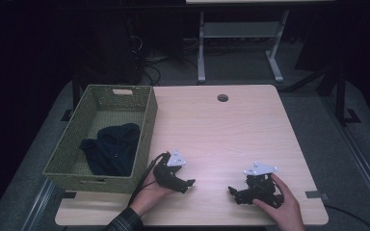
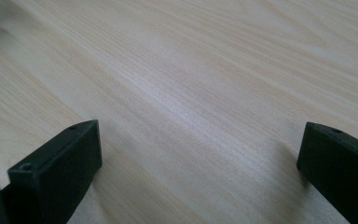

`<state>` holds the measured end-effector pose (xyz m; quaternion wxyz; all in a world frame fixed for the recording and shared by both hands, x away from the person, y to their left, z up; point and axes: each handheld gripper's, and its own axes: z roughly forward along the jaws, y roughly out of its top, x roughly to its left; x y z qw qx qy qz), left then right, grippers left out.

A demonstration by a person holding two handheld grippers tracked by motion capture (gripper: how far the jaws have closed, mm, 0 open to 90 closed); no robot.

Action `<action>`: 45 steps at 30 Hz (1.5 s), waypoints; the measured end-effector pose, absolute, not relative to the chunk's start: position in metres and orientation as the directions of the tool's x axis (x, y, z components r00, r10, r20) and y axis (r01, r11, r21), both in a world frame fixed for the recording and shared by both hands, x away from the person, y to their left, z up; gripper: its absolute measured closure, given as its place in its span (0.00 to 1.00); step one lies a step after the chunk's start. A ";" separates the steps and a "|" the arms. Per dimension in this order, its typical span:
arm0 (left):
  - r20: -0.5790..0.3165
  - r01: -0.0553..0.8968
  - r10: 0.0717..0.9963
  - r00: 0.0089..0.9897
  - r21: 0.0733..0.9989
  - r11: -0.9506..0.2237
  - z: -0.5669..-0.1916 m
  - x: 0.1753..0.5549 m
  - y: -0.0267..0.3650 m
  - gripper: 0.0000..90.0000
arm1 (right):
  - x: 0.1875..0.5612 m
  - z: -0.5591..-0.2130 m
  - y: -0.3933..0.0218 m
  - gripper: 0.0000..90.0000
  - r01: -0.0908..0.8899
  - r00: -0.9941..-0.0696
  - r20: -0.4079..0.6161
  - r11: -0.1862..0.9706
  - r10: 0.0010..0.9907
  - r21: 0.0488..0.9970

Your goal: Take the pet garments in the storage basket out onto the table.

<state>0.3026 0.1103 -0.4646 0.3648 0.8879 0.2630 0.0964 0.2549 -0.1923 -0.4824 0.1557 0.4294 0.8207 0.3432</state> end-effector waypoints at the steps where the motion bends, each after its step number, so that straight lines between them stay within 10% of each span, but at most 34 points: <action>1: -0.025 0.397 0.535 0.844 0.701 -0.593 -0.463 0.303 0.111 0.15 | 0.255 -0.482 -0.192 0.00 0.598 -0.583 0.039 0.396 0.812 0.697; 45: -0.031 0.397 0.529 0.848 0.698 -0.596 -0.409 0.307 0.108 0.15 | 0.254 -0.482 -0.192 0.00 0.600 -0.579 0.042 0.391 0.814 0.698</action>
